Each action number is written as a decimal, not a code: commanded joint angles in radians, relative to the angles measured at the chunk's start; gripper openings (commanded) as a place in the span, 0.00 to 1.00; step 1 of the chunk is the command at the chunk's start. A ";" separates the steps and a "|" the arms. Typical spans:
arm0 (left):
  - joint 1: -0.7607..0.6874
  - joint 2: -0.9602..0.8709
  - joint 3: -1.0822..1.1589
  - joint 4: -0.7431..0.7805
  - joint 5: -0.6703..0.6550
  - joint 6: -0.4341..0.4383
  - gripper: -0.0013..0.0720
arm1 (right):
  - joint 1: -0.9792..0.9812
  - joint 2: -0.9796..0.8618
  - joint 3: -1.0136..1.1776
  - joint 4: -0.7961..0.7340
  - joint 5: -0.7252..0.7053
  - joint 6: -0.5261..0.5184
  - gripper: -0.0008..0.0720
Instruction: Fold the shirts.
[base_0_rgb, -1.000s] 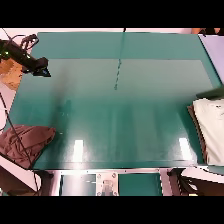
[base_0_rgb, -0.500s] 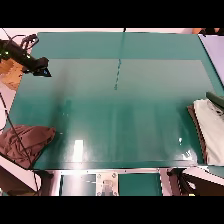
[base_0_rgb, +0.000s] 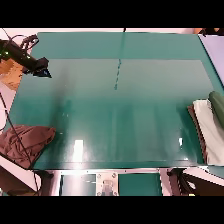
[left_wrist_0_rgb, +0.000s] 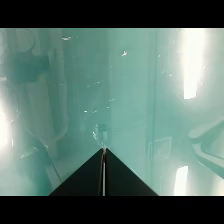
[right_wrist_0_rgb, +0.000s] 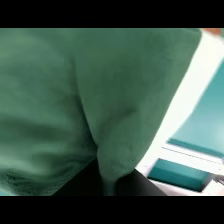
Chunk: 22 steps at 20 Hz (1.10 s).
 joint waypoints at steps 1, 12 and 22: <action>0.000 0.000 0.000 0.000 -0.003 0.003 0.05 | -0.001 0.001 -0.183 -0.121 -0.065 -0.023 0.25; -0.025 0.098 -0.027 -0.052 0.045 0.034 0.05 | 0.288 -0.008 0.024 0.311 -0.273 -0.091 0.04; -0.239 0.652 -0.926 -0.049 0.283 -0.045 0.05 | 1.031 0.156 -0.391 0.349 -0.495 -0.211 0.03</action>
